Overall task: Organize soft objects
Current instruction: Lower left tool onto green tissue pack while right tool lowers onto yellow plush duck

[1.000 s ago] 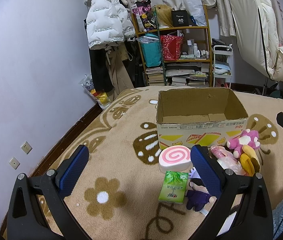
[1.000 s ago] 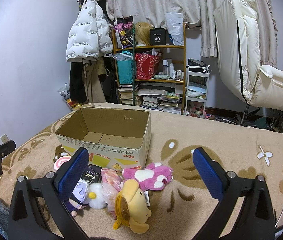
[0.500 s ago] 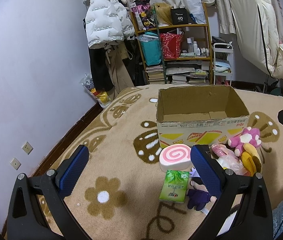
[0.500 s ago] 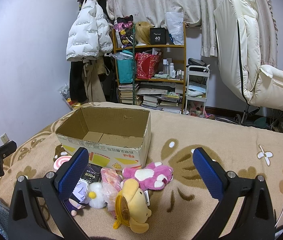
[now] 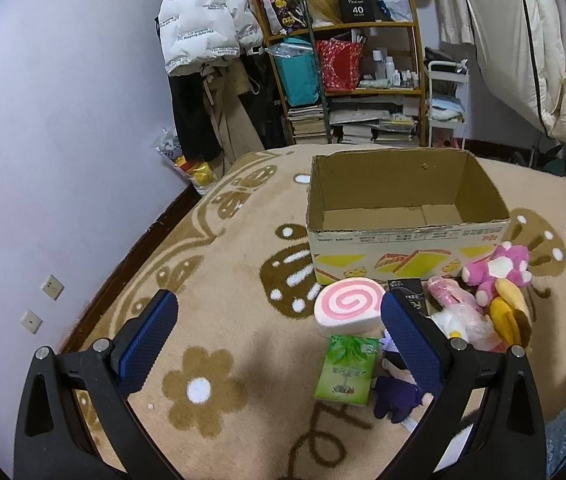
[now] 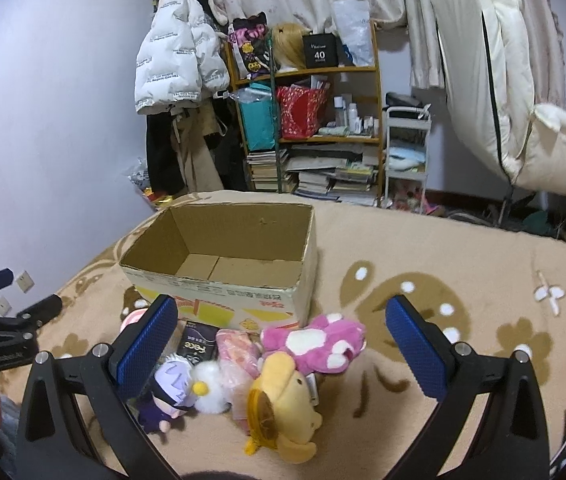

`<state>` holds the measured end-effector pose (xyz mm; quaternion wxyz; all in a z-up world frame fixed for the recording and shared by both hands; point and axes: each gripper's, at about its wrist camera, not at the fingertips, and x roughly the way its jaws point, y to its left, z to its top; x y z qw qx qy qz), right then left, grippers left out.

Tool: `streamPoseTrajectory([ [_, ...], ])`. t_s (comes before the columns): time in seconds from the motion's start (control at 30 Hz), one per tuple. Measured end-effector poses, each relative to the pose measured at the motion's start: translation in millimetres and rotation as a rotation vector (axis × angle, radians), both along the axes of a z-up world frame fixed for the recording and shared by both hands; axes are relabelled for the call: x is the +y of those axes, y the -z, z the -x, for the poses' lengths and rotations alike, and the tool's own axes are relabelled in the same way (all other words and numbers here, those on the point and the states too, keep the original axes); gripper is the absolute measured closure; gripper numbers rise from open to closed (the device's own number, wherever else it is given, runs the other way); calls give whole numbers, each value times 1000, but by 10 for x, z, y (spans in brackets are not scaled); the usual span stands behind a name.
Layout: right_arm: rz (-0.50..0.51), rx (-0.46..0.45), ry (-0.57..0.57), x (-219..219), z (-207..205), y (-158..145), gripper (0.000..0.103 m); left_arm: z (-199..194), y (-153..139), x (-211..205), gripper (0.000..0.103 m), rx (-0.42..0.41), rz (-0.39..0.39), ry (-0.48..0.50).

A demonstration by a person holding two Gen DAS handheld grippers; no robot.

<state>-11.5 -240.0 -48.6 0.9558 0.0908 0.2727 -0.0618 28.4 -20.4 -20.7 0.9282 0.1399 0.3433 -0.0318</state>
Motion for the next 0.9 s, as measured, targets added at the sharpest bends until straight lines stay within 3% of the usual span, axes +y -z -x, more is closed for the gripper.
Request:
streamPoseTrajectory([
  [0.17,-17,32,-9,-16,-93,31,0,-152,49,-10,2,51,23,-8],
  [0.57,-113,206,-32,-109,-348,349,0,-445,457,-41,2,240,53,-7],
  [0.9,-180,351,-50,-166,-546,708,1,-559,846,-149,2,371,17,14],
])
